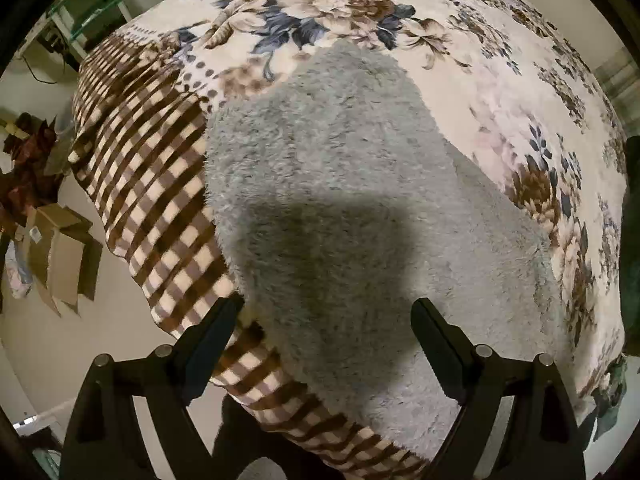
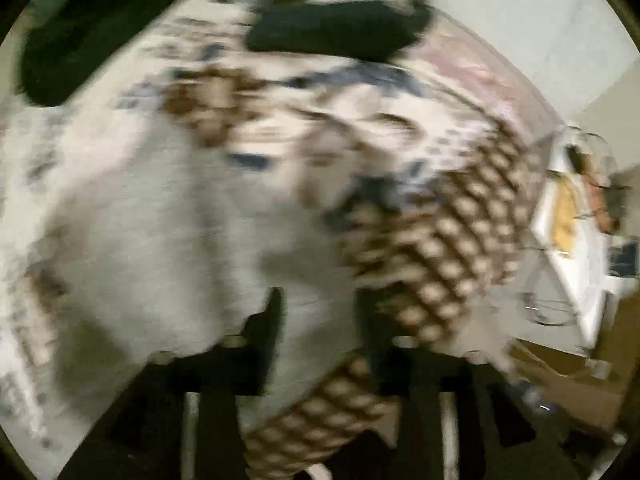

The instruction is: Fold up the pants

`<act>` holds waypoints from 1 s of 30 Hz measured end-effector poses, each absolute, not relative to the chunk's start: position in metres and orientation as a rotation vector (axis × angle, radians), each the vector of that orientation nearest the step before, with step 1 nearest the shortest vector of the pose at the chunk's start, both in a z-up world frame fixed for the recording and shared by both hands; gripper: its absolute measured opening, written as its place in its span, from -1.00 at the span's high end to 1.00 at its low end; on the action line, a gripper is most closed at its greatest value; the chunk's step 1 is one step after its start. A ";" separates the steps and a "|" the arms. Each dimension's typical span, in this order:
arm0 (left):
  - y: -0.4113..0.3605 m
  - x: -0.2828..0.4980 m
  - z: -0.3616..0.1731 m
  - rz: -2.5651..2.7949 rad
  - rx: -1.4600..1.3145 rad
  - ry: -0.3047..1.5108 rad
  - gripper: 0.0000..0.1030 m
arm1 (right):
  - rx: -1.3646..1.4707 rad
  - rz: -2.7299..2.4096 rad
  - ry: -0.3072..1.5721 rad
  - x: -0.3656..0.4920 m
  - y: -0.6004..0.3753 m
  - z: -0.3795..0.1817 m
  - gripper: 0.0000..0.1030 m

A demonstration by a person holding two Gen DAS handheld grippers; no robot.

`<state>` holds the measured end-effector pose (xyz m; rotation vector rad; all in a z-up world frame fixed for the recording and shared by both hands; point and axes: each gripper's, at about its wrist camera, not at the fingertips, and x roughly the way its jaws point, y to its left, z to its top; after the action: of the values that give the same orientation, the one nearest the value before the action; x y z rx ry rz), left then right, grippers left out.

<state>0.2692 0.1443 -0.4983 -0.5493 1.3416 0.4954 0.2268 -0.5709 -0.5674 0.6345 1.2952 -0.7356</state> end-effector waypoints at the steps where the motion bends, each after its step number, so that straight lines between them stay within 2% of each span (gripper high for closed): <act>1: 0.150 0.268 -0.498 0.497 -0.544 1.344 -0.73 | 0.597 -0.672 1.299 0.240 -0.552 -0.566 -0.35; 3: 0.156 0.266 -0.497 0.498 -0.543 1.333 -0.73 | 0.476 -0.555 1.328 0.272 -0.516 -0.572 -0.58; 8: 0.167 0.271 -0.509 0.507 -0.478 1.335 -0.73 | 0.162 -0.496 1.467 0.325 -0.458 -0.621 -0.57; 10: 0.172 0.273 -0.515 0.512 -0.486 1.340 -0.73 | 0.122 -0.614 1.460 0.325 -0.463 -0.626 -0.07; 11: 0.173 0.274 -0.517 0.512 -0.495 1.339 -0.73 | 0.201 -0.722 1.435 0.315 -0.479 -0.623 0.41; 12: 0.174 0.274 -0.518 0.510 -0.501 1.339 -0.73 | 0.297 -0.818 1.399 0.302 -0.495 -0.618 0.50; 14: 0.175 0.276 -0.520 0.501 -0.519 1.338 -0.73 | 0.546 -1.047 1.313 0.261 -0.539 -0.606 0.50; 16: 0.175 0.275 -0.522 0.492 -0.532 1.343 -0.73 | 0.782 -1.093 1.274 0.228 -0.564 -0.604 0.39; 17: 0.175 0.275 -0.524 0.487 -0.545 1.350 -0.73 | 0.860 -1.087 1.265 0.216 -0.566 -0.601 0.22; 18: 0.176 0.273 -0.524 0.484 -0.568 1.359 -0.73 | 0.903 -1.062 1.255 0.208 -0.559 -0.595 -0.05; 19: 0.176 0.271 -0.523 0.478 -0.597 1.359 -0.73 | 0.915 -1.011 1.252 0.205 -0.543 -0.586 -0.14; 24: 0.190 0.259 -0.502 0.477 -0.641 1.317 -0.73 | 0.985 -0.678 1.373 0.217 -0.433 -0.584 -0.22; 30: 0.228 0.266 -0.494 0.507 -0.651 1.268 -0.73 | 1.154 -0.295 1.555 0.254 -0.259 -0.642 -0.22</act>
<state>0.2659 0.2282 -0.4940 -0.6507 1.2682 0.5075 0.2540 -0.2590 -0.6422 1.1537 1.5554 -0.2949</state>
